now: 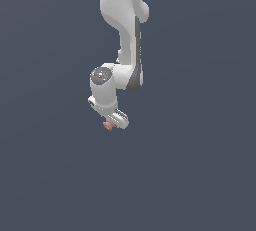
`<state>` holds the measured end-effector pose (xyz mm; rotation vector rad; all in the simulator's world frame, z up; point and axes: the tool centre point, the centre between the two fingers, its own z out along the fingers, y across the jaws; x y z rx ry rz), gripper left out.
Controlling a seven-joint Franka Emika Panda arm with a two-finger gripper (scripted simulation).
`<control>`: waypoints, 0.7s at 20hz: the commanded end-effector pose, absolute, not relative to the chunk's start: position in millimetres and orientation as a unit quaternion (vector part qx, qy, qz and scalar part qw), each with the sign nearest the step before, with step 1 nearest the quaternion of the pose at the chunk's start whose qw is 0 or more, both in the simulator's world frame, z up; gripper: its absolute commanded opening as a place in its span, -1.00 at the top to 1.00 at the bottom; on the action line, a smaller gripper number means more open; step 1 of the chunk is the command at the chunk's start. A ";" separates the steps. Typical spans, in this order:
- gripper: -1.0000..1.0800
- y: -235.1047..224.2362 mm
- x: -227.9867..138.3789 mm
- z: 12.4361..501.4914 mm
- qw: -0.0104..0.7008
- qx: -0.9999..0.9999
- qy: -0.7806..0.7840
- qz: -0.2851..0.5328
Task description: Pick up the object and move it to a goal position.
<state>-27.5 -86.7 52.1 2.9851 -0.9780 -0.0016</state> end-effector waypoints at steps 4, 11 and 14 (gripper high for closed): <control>-0.92 -86.8 -26.5 39.8 0.000 0.950 -0.312 0.000; 1.00 -86.8 -26.5 39.6 0.000 0.950 -0.312 0.000; 1.00 -86.8 -26.5 39.6 0.000 0.950 -0.312 0.000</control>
